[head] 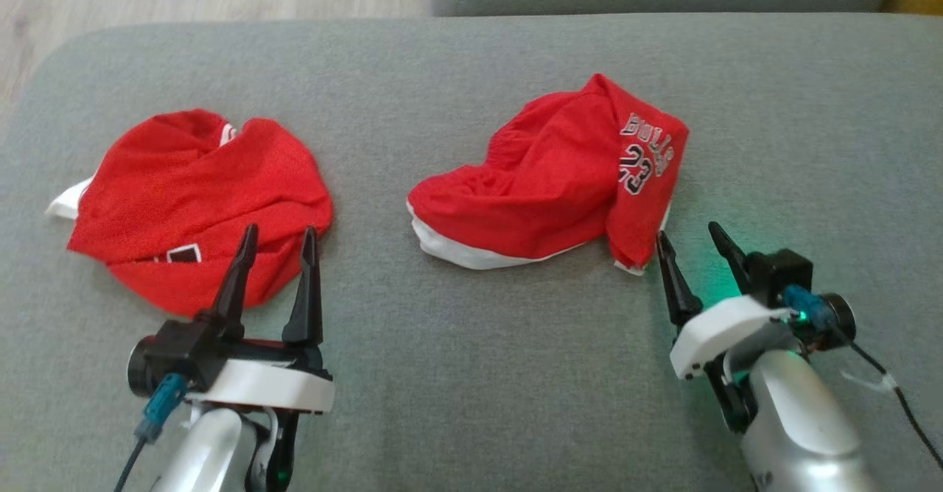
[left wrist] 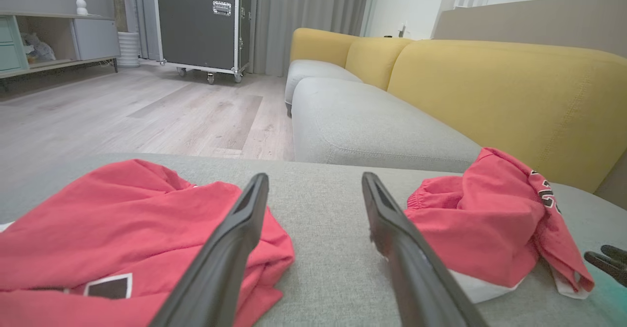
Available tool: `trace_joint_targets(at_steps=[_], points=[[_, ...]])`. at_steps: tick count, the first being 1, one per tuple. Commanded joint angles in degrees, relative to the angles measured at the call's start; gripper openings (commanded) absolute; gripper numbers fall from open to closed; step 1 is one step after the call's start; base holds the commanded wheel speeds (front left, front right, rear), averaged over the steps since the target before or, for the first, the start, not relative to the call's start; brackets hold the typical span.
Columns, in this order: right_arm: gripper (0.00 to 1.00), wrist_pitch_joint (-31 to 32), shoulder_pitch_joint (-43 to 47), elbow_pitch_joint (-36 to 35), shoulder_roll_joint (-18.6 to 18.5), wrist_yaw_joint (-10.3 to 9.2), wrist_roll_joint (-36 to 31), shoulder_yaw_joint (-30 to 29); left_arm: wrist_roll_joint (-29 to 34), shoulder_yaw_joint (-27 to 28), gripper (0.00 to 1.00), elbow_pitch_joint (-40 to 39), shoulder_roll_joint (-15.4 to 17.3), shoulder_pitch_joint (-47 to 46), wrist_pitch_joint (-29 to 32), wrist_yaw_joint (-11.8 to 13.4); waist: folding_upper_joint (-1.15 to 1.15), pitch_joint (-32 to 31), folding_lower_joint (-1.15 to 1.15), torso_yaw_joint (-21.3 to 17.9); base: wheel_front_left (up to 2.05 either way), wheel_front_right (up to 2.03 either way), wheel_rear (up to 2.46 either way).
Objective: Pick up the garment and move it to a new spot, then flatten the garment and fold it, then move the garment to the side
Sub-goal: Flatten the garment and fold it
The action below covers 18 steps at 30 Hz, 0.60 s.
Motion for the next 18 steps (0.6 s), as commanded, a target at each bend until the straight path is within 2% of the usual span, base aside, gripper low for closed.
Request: trace_joint_targets(at_steps=[1, 6, 12, 13, 15, 18], points=[[1.0, -0.16, -2.77, 0.1, -0.18, -0.04, 0.51, 1.8, 0.43, 1.94, 1.0, -1.29, 0.55, -2.82, -0.54, -0.14, 0.0, 0.62, 0.0, 0.77, 0.0, 0.0, 0.0], [1.0, -0.34, -5.61, 4.79, -0.18, -0.04, 2.66, 4.61, 0.56, 1.76, 1.0, -1.04, 0.24, -3.15, -0.54, -0.28, 0.0, 1.23, 0.0, 1.71, 0.0, 0.0, 0.0], [1.0, 0.59, -8.15, 10.1, -0.18, -0.04, 0.72, 7.77, 0.64, 1.86, 1.0, -1.01, 0.07, -3.49, -0.54, -0.35, 0.0, 1.96, 0.0, 2.17, 0.0, 0.0, 0.0], [0.94, 1.0, -8.48, 10.88, -0.18, -0.04, 0.39, 8.25, 0.65, 1.92, 1.0, -0.99, 0.04, -3.54, -0.54, -0.33, 0.0, 2.08, 0.0, 2.18, 0.0, 0.0, 0.0], [0.0, 1.74, -9.1, 12.18, -0.18, -0.04, -0.04, 8.97, 0.73, 1.98, 1.0, -0.85, -0.04, -3.6, -0.54, -0.3, 0.0, 2.19, 0.0, 2.14, 0.0, 0.0, 0.0], [0.0, 1.32, -9.95, 13.2, -0.18, -0.04, -0.7, 8.66, 0.84, 2.09, 1.0, -0.59, -0.17, -3.57, -0.54, -0.28, 0.0, 1.89, 0.0, 1.85, 0.0, 0.0, 0.0]])
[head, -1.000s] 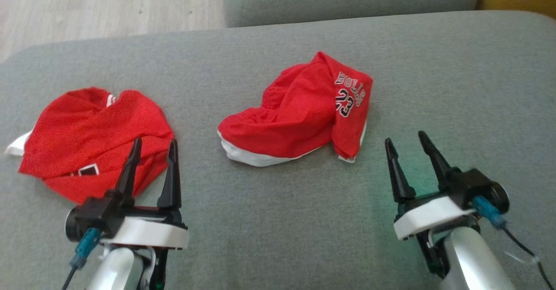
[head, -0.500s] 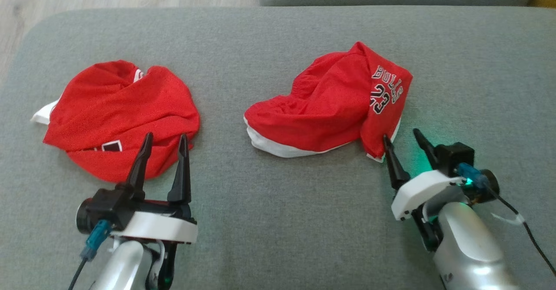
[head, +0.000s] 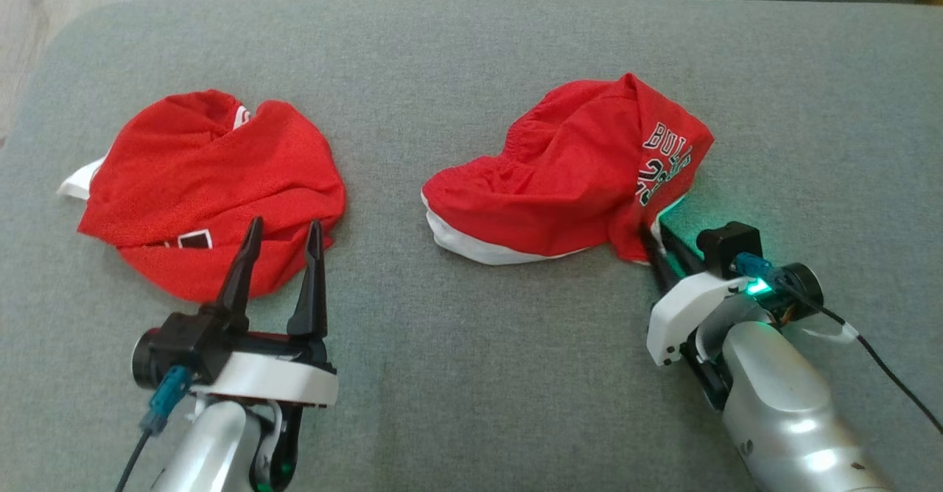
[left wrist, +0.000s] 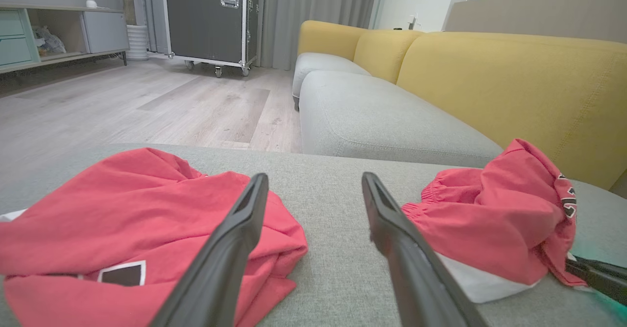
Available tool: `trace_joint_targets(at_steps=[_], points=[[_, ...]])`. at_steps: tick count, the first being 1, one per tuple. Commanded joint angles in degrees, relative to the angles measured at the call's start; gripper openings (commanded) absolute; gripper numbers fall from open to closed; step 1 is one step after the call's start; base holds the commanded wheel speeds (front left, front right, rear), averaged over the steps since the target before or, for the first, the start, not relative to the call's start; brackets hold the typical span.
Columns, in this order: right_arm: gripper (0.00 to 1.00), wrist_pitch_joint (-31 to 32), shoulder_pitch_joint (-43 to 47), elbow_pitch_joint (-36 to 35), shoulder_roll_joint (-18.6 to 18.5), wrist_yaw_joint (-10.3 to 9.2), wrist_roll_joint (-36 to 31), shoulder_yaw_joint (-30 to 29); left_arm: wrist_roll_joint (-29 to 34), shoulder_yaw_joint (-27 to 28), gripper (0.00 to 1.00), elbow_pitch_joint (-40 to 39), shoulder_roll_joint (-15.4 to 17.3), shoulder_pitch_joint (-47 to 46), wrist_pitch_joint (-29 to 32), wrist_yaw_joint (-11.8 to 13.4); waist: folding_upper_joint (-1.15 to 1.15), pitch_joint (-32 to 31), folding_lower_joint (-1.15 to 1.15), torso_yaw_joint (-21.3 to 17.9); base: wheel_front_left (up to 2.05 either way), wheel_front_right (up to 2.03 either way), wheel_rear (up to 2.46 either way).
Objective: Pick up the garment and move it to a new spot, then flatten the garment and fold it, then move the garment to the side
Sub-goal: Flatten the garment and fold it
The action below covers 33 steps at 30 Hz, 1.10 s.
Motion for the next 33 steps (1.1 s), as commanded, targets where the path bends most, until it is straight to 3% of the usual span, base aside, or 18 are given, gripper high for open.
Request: trace_joint_targets(at_steps=[1, 8, 13, 18, 28, 33], points=[[0.0, -0.44, -0.6, -0.09, 0.17, -0.04, -0.86, 0.29, 0.31, 2.3, 1.0, -1.31, 0.42, -2.38, -0.54, -0.04, 0.0, -0.45, -0.01, -0.4, 0.0, 0.0, 0.0], [0.0, -2.63, -1.78, -1.76, 0.17, -0.04, -6.09, -8.39, 0.2, 3.7, 1.0, -1.32, -0.12, -1.34, -0.54, -0.14, 0.0, -2.98, -0.01, -2.72, 0.0, 0.0, 0.0], [0.0, -2.86, -2.68, -7.02, -0.37, -0.04, -11.91, -15.34, 0.54, 4.5, 1.0, -1.76, -0.97, -0.39, -0.54, -0.4, 0.0, -4.75, -0.01, -4.18, 0.0, 0.0, 0.0], [0.0, -0.97, -3.07, -12.59, -1.48, -0.04, -15.18, -18.08, 0.87, 5.17, 1.0, -1.9, -1.67, 0.63, -0.54, -0.71, 0.0, -5.99, -0.01, -4.95, 0.0, 0.0, 0.0], [0.0, 6.08, -0.73, -28.4, -2.67, -0.04, -14.42, -17.07, 2.1, 6.74, 1.0, -2.58, -3.18, 2.2, -0.55, -2.11, 0.0, -7.02, -0.01, -4.82, 0.0, 0.0, 0.0], [0.0, 10.1, -3.28, -30.68, -6.02, -0.04, -13.68, -15.21, 3.08, 6.01, 1.0, -2.31, -4.13, 0.87, -0.55, -3.49, 0.0, -4.03, -0.01, -2.05, 0.0, 0.0, 0.0]])
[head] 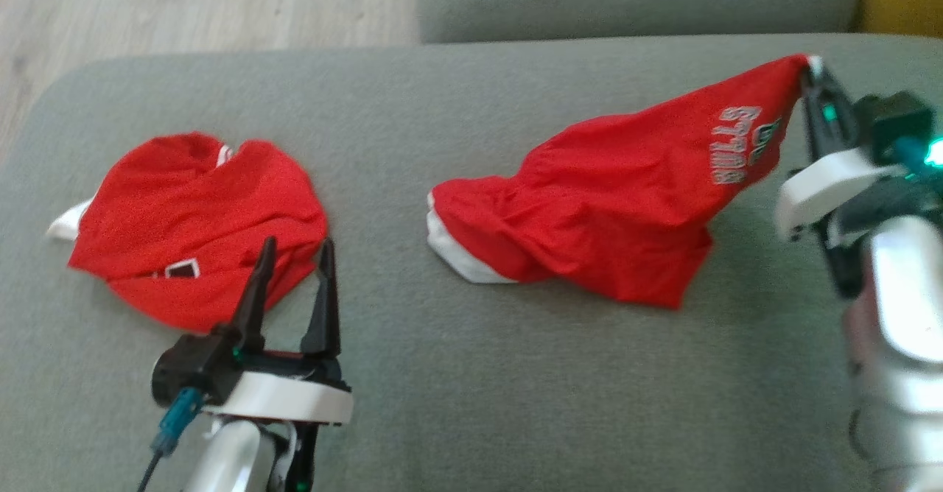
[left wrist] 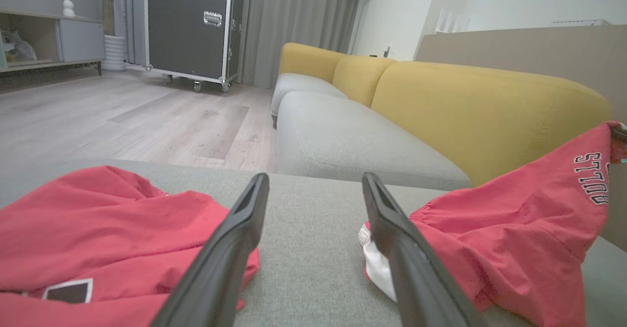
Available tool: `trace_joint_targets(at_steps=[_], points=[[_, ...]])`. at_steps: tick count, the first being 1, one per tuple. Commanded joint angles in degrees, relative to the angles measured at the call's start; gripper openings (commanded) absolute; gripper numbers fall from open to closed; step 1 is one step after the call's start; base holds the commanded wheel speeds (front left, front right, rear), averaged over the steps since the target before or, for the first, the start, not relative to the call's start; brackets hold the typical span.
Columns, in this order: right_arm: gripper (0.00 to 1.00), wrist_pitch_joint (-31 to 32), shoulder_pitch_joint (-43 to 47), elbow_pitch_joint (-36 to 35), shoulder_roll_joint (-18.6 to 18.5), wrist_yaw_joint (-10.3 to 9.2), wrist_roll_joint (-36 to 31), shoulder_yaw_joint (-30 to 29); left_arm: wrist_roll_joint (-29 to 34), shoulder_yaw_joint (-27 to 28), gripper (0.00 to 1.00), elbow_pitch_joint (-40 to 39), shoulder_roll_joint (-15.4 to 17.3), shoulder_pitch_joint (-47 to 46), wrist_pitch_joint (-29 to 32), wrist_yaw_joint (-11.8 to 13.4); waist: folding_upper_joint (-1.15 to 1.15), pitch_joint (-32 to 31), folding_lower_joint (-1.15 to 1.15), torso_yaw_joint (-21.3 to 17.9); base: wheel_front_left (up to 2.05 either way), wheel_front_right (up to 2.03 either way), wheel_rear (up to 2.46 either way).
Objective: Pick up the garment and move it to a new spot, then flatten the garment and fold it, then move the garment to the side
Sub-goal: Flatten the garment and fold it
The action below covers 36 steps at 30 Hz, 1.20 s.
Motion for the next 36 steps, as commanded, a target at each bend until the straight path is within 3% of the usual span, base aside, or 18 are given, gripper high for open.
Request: trace_joint_targets(at_steps=[1, 11, 20, 21, 22, 28, 36], points=[[0.0, 0.2, -4.13, -1.83, -1.36, -0.04, 0.16, 1.13, 0.66, 1.84, 1.0, -1.41, 0.1, -3.14, -0.55, -0.24, 0.0, 1.96, 0.0, 2.12, 0.0, 0.0, 0.0], [0.0, -0.77, -22.93, 10.13, -10.88, -0.04, -4.5, -3.8, 1.62, 0.15, 1.0, 1.29, -2.11, -7.61, -0.55, -2.71, 0.0, 7.44, 0.0, 11.87, 0.0, 0.0, 0.0], [0.0, -5.93, -32.1, 22.93, -11.95, -0.04, -13.88, -5.5, 1.82, -0.07, 1.0, 2.5, -3.49, -8.93, -0.55, -3.86, 0.0, 9.57, 0.0, 16.43, 0.0, 0.0, 0.0], [0.23, -6.53, -32.52, 24.35, -12.02, -0.04, -14.64, -5.59, 1.85, -0.06, 1.0, 2.6, -3.59, -9.04, -0.55, -3.94, 0.0, 9.71, 0.0, 16.58, 0.0, 0.0, 0.0], [1.0, -7.0, -32.82, 25.69, -12.07, -0.04, -15.3, -5.89, 1.89, -0.01, 1.0, 2.71, -3.68, -9.14, -0.55, -4.0, 0.0, 9.8, 0.0, 16.62, 0.0, 0.0, 0.0], [1.0, -9.66, -33.18, 30.96, -10.11, -0.04, -16.79, -7.0, 2.13, 1.31, 1.0, 2.86, -3.93, -9.3, -0.55, -4.2, 0.0, 9.43, 0.0, 14.57, 0.0, 0.0, 0.0], [1.0, -13.77, -29.83, 31.83, -2.29, -0.04, -12.96, -8.36, 3.58, 5.21, 1.0, 1.85, -3.88, -8.71, -0.55, -4.5, 0.0, 5.61, 0.0, 5.11, 0.0, 0.0, 0.0]])
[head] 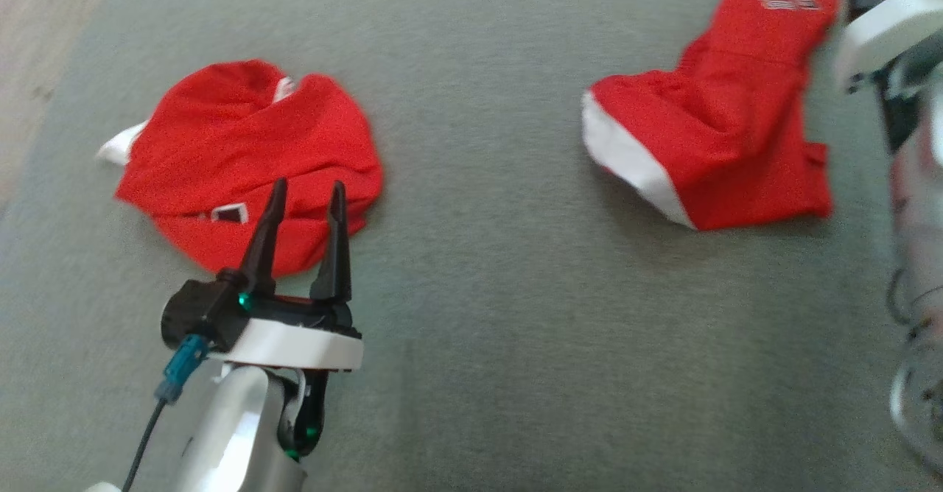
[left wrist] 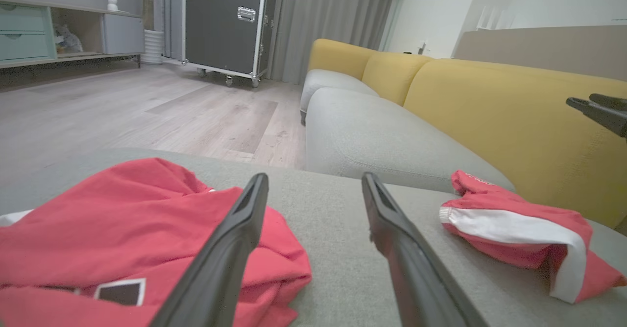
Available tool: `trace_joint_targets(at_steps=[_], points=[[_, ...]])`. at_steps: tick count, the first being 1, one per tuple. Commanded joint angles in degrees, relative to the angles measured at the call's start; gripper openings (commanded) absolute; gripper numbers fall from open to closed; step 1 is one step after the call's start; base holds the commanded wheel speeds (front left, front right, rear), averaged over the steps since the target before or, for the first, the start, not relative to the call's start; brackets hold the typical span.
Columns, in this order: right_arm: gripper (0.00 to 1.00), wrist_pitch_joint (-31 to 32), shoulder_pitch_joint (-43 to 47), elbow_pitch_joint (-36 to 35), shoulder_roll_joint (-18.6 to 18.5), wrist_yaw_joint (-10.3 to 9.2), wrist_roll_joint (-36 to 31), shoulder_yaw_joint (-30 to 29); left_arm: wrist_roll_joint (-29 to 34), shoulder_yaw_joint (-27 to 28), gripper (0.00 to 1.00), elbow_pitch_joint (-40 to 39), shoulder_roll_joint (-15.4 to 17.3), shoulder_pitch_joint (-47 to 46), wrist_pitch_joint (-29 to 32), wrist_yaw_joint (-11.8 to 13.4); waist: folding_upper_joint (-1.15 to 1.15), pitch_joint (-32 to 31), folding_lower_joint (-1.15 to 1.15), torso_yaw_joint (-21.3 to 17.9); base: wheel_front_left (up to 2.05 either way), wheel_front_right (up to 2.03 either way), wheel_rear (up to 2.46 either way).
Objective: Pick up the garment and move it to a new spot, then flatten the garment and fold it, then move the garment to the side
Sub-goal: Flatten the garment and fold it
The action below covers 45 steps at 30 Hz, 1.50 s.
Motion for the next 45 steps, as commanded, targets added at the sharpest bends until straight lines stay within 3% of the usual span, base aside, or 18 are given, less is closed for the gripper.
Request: trace_joint_targets(at_steps=[1, 9, 16, 22, 28, 34, 45], points=[[1.0, -0.69, 0.98, -2.49, 1.97, -0.04, 1.34, 0.7, 0.55, 2.46, 1.0, -2.05, 0.46, -1.27, -0.55, -0.39, 0.0, -2.47, 0.0, -4.06, 0.0, 0.0, 0.0], [1.0, -0.77, 15.27, -18.12, 8.17, -0.04, 12.73, 4.28, 1.02, 5.06, 1.0, -3.24, 0.33, 0.91, -0.55, -0.51, 0.0, -5.95, 0.0, -11.01, 0.0, 0.0, 0.0], [1.0, -0.78, 32.01, -29.89, 8.9, -0.04, 24.14, 7.74, 1.62, 6.08, 1.0, -3.68, 0.24, 2.51, -0.55, -0.59, 0.0, -7.0, 0.0, -13.49, 0.0, 0.0, 0.0], [1.0, -0.78, 39.59, -33.0, 8.92, -0.04, 29.79, 10.51, 2.05, 6.22, 1.0, -3.9, 0.2, 3.27, -0.55, -0.65, 0.0, -6.23, 0.0, -14.18, 0.0, 0.0, 0.0], [1.0, 1.07, 38.73, -31.69, 8.93, -0.04, 29.47, 11.69, 2.32, 5.26, 1.0, -3.69, 0.17, 2.18, -0.55, -0.73, 0.0, -4.23, 0.0, -12.65, 0.0, 0.0, 0.0], [1.0, 4.83, 35.44, -26.02, 8.93, -0.04, 29.35, 10.27, 2.27, 4.22, 1.0, -2.9, 0.16, 1.01, -0.55, -0.78, 0.0, -2.24, 0.0, -9.93, 0.0, 0.0, 0.0], [1.0, 7.55, 25.1, -6.93, 8.93, -0.04, 28.1, 4.36, 2.2, 2.98, 1.0, -1.6, 0.26, -0.17, -0.55, -0.82, 0.0, 0.35, 0.0, -4.64, 0.0, 0.0, 0.0]])
